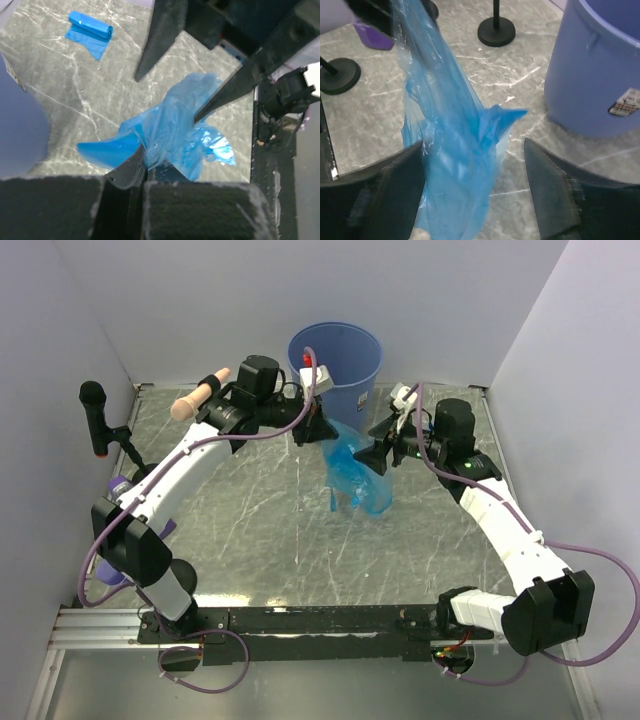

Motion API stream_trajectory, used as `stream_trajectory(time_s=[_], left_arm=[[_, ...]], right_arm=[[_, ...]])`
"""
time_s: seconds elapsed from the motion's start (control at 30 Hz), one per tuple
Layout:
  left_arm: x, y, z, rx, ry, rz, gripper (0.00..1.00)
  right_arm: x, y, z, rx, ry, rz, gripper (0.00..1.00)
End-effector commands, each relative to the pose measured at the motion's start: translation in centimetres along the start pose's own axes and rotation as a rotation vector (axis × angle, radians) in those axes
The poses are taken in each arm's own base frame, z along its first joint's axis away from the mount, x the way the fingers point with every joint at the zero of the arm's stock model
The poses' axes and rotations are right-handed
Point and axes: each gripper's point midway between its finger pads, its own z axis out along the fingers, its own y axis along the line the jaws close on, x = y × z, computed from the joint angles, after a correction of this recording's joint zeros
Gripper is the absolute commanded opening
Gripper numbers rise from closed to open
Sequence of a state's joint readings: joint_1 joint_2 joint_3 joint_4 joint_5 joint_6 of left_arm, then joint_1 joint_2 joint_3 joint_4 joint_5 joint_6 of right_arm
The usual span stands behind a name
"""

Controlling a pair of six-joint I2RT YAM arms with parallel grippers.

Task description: Put the trash bags into the trash bin

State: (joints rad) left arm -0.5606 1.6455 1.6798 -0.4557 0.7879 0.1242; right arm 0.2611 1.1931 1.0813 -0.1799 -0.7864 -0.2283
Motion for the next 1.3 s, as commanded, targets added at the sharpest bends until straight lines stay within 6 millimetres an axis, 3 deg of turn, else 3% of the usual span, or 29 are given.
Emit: stream_trajectory(time_s=[0.0,0.17,0.2,0.27,0.3,0.33,0.4,0.43,0.47,0.57,0.63,0.67,0.73,0.77,0.83,0.9,0.97,1.0,1.07,1.13,1.27], left_arm=[[-2.1,-0.5,-1.3,-0.016,-0.023,0.144,0.01],[-3.0,-0.7,-1.7,-0.019,-0.046,0.199,0.01],[-3.0,-0.6,-1.6,-0.016,-0.045,0.203,0.01],[-2.8,-0.4,-1.4,-0.016,-0.042,0.201,0.01],[-2.7,0.0,-1.2,-0.030,-0.040,0.196,0.01],[-2.8,0.6,-1.2,-0.063,-0.047,0.182,0.05],[-3.0,2.1,-1.1,-0.148,-0.060,0.147,0.36],[-3.3,2.8,-1.3,-0.194,-0.072,0.128,0.48],[-3.8,3.8,-1.7,-0.260,-0.096,0.113,0.59],[-6.4,6.0,-4.2,-0.473,-0.212,0.056,0.83],[-7.7,6.8,-6.7,-0.602,-0.279,-0.006,0.84],[-8.3,7.0,-8.9,-0.690,-0.326,-0.042,0.84],[-8.0,7.2,-13.0,-0.846,-0.428,-0.166,0.84],[-7.3,6.3,-13.9,-0.831,-0.451,-0.228,0.81],[-4.4,3.3,-12.3,-0.661,-0.390,-0.356,0.73],[-0.8,-0.3,-9.5,-0.447,-0.274,-0.464,0.66],[3.0,-2.6,-7.0,-0.360,-0.190,-0.556,0.58],[4.0,-3.7,-5.9,-0.294,-0.180,-0.546,0.59],[5.8,-4.1,-4.4,-0.228,-0.176,-0.562,0.70],[7.2,-3.0,-3.2,-0.242,-0.187,-0.653,0.82],[7.3,-1.0,-1.2,-0.231,-0.297,-0.712,0.89]], right_arm=[[-2.1,0.9,-0.4,-0.051,-0.045,-0.050,0.69],[-0.4,1.2,0.0,-0.082,-0.011,-0.034,0.60],[-0.3,1.3,0.2,-0.097,-0.009,-0.034,0.50],[0.0,1.0,0.7,-0.098,-0.005,-0.014,0.20],[-0.2,1.0,0.8,-0.106,-0.010,-0.003,0.18],[-0.3,1.2,1.0,-0.127,-0.014,0.007,0.20],[-0.5,2.1,1.2,-0.185,-0.017,0.063,0.25],[-0.6,2.5,1.4,-0.211,-0.019,0.106,0.21],[-1.0,2.4,1.6,-0.210,-0.041,0.134,0.00],[-2.0,1.6,2.3,-0.167,-0.101,0.356,0.00],[-3.2,1.1,2.8,-0.150,-0.153,0.464,0.00],[-3.8,0.5,2.9,-0.121,-0.178,0.525,0.00],[-5.1,-0.8,3.4,-0.068,-0.203,0.599,0.00],[-5.5,-1.0,3.6,-0.056,-0.208,0.610,0.00],[-6.3,-1.8,3.9,-0.029,-0.226,0.626,0.00],[-6.8,-2.4,4.2,-0.022,-0.241,0.625,0.00],[-6.8,-2.9,4.4,-0.001,-0.251,0.641,0.00],[-6.7,-3.1,4.5,0.006,-0.254,0.642,0.00],[-6.6,-3.3,4.6,0.013,-0.256,0.648,0.00],[-6.5,-3.4,4.6,0.018,-0.256,0.650,0.00],[-6.5,-3.4,4.3,0.012,-0.248,0.642,0.00]])
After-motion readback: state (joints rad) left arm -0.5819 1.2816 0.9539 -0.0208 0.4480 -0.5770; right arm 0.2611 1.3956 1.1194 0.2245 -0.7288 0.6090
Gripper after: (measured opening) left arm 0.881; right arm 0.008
